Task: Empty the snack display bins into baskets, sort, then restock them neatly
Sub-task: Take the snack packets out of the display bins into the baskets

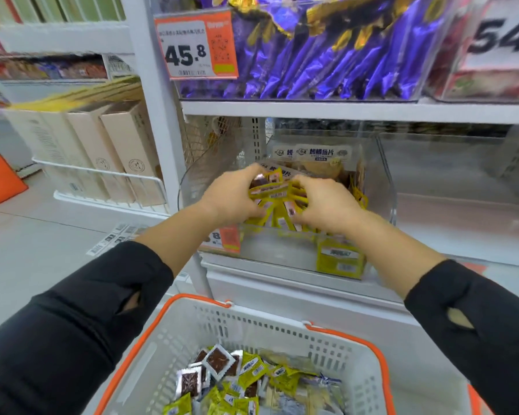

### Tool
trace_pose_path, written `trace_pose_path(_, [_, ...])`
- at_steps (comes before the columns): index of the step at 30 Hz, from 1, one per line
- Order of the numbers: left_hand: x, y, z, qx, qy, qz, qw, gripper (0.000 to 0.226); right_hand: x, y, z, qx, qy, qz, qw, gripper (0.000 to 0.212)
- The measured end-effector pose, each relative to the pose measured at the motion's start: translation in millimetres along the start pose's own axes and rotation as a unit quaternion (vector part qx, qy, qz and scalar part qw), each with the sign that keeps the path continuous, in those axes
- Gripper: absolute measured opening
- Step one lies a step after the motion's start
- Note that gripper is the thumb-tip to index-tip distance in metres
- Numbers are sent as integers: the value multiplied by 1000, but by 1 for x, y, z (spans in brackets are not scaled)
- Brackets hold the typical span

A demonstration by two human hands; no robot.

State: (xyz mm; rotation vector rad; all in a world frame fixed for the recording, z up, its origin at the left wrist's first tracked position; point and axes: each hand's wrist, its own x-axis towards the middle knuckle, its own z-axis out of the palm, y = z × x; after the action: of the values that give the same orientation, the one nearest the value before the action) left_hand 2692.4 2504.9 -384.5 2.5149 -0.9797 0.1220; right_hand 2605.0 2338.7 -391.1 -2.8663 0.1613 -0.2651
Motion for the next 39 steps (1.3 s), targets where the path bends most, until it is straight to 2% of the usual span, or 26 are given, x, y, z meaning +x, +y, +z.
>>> trace_pose_path(4, [-28, 27, -33, -22, 64, 38, 997, 57, -30, -12, -32, -22, 114, -36, 993, 46])
trace_pose_path(10, [-106, 46, -63, -91, 48, 41, 994, 58, -97, -47, -56, -41, 98, -76, 991, 51])
trace_pose_path(12, [-133, 42, -57, -99, 5, 21, 995, 60, -119, -56, -44, -15, 61, -79, 995, 53])
trace_pose_path(16, [-169, 20, -19, -10, -106, -16, 994, 68, -146, -59, 9, 63, -90, -47, 993, 62])
trace_pose_path(21, [-193, -11, 48, 26, -266, -38, 963, 56, -164, -47, 76, 73, -252, -52, 964, 60])
trace_pose_path(23, [-199, -18, 65, 3, -321, -62, 945, 57, -160, -41, 73, 58, -275, -63, 958, 65])
trace_pose_path(26, [-188, -25, 67, -19, -376, -51, 925, 72, -137, -34, 40, 131, -204, -48, 969, 49])
trace_pose_path(29, [-155, -18, 38, -93, -318, -27, 943, 51, -110, -32, -7, 196, -47, -30, 979, 22])
trace_pose_path(31, [-127, -8, 13, -156, -214, -19, 964, 26, -89, -29, -36, 158, 20, -20, 987, 17])
trace_pose_path(33, [-97, 3, -13, -224, -113, -29, 968, 9, -66, -21, -55, 82, 17, 11, 996, 22])
trace_pose_path(35, [-61, 8, -28, -208, -36, -33, 977, 10, -38, -8, -57, 11, -30, 55, 998, 32])
trace_pose_path(37, [-30, 6, -28, -122, -25, -36, 992, 11, -12, 1, -48, -32, -84, 98, 991, 42])
trace_pose_path(39, [-3, 3, -18, -35, -60, -48, 996, 24, 11, 8, -36, -41, -109, 133, 984, 43])
